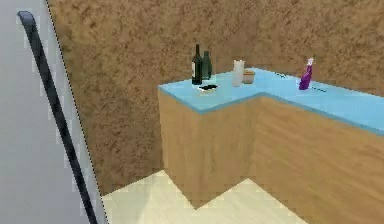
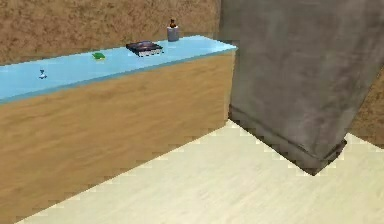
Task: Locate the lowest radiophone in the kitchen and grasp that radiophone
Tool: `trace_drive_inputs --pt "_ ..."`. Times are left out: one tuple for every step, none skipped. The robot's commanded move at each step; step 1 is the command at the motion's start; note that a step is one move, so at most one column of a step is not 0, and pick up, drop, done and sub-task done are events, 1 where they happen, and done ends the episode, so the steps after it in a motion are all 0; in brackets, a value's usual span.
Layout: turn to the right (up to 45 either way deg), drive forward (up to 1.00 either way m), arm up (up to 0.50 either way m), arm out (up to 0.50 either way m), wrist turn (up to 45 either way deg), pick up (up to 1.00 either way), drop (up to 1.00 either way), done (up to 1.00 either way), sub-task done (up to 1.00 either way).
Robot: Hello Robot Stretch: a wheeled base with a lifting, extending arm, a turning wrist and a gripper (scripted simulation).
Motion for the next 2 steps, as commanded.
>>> trace_drive_inputs --pt "0.0 0.55 0.0 0.0 0.0 0.0 0.0 0.0 0.0" --pt "-45.0 0.0 0.0 0.0 0.0 0.0 0.0 0.0 0.0"
